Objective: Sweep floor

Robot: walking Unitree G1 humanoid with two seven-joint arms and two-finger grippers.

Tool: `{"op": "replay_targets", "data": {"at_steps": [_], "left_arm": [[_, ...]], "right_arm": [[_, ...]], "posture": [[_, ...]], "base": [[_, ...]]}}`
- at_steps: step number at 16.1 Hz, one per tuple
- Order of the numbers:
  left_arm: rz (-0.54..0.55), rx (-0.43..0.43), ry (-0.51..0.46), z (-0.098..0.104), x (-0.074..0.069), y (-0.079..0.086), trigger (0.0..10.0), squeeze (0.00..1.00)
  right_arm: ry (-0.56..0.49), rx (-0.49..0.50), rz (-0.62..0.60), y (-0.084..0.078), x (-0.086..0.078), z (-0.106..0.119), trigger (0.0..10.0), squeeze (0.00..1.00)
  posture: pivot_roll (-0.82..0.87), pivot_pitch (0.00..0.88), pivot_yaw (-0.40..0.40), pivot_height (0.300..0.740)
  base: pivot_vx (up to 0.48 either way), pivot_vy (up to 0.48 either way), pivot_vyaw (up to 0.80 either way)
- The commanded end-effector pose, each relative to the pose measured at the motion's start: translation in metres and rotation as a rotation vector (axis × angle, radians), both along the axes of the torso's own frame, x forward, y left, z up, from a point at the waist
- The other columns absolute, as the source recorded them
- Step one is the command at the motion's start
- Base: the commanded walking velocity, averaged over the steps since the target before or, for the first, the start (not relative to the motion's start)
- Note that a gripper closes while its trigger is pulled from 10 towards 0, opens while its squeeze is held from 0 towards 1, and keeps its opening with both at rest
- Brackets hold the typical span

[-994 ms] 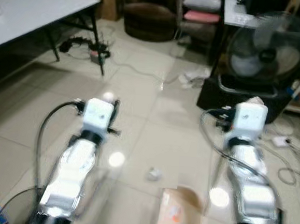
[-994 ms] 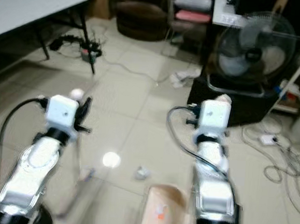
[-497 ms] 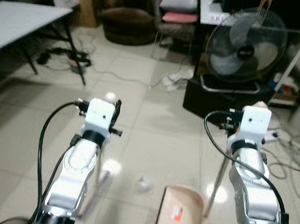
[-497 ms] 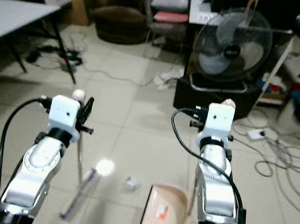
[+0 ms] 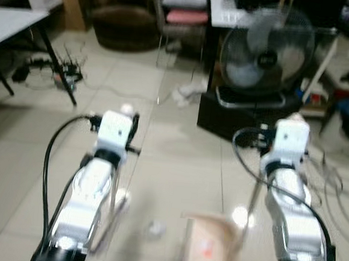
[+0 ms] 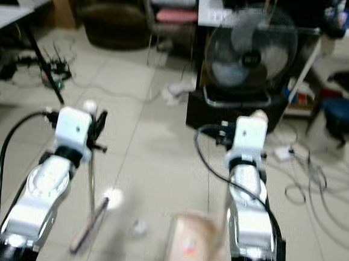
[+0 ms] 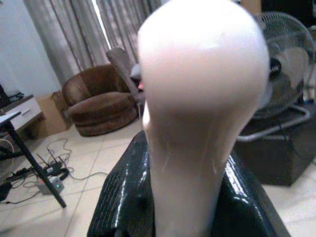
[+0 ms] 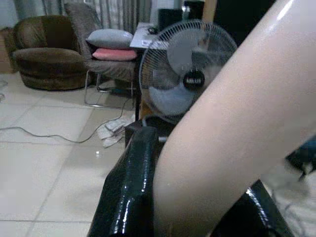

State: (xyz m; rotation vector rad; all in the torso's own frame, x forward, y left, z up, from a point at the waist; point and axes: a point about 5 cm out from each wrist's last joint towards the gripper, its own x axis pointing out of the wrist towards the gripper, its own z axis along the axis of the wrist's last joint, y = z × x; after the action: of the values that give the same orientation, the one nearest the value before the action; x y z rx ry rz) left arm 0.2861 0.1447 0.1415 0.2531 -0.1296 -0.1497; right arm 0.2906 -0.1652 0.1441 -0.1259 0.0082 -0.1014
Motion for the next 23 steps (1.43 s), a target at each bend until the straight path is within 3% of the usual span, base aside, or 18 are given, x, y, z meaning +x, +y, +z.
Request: {"op": "replay_targets", "data": {"at_steps": [1,6,8,10,12,14,21,23], "left_arm": [[0.04,0.031,-0.036,0.007,0.0,0.012,10.0,0.0],[-0.003,0.031,-0.025,0.006,0.002,0.005,10.0,0.0],[-0.057,-0.028,-0.026,0.004,0.002,-0.001,10.0,0.0],[-0.082,0.027,-0.007,-0.001,0.008,-0.003,10.0,0.0],[-0.08,0.025,-0.013,-0.001,0.014,-0.003,10.0,0.0],[-0.062,0.019,-0.004,-0.005,0.021,-0.001,10.0,0.0],[-0.032,-0.047,-0.033,-0.012,0.02,-0.003,10.0,0.0],[-0.019,-0.051,-0.033,-0.015,0.025,0.001,10.0,0.0]], "right_arm": [[-0.04,0.023,0.048,0.014,0.002,0.01,10.0,0.0],[-0.048,0.063,-0.009,0.007,-0.001,0.007,10.0,0.0],[-0.04,0.059,-0.025,0.005,-0.002,0.005,10.0,0.0],[-0.033,0.043,-0.025,0.006,-0.002,0.001,10.0,0.0],[-0.046,0.028,-0.015,0.006,-0.001,0.0,10.0,0.0],[-0.079,-0.052,0.037,0.005,0.004,0.002,10.0,0.0],[-0.113,-0.173,0.021,-0.009,0.019,0.006,10.0,0.0],[-0.135,-0.261,0.042,-0.006,0.029,0.004,10.0,0.0]], "posture": [[-0.06,0.004,0.057,0.74],[-0.06,0.012,0.069,0.74],[-0.06,0.015,0.072,0.74],[-0.06,0.028,0.079,0.74],[-0.06,0.042,0.094,0.74],[-0.06,0.074,0.11,0.74],[-0.05,0.199,0.109,0.74],[-0.04,0.239,0.113,0.74]], "base": [[0.428,0.0,0.8],[0.424,0.0,0.09],[0.334,0.0,0.0],[0.0,0.0,0.0],[0.0,0.0,0.0],[0.0,0.0,0.0],[0.0,0.0,0.0],[0.0,0.0,0.0]]}}
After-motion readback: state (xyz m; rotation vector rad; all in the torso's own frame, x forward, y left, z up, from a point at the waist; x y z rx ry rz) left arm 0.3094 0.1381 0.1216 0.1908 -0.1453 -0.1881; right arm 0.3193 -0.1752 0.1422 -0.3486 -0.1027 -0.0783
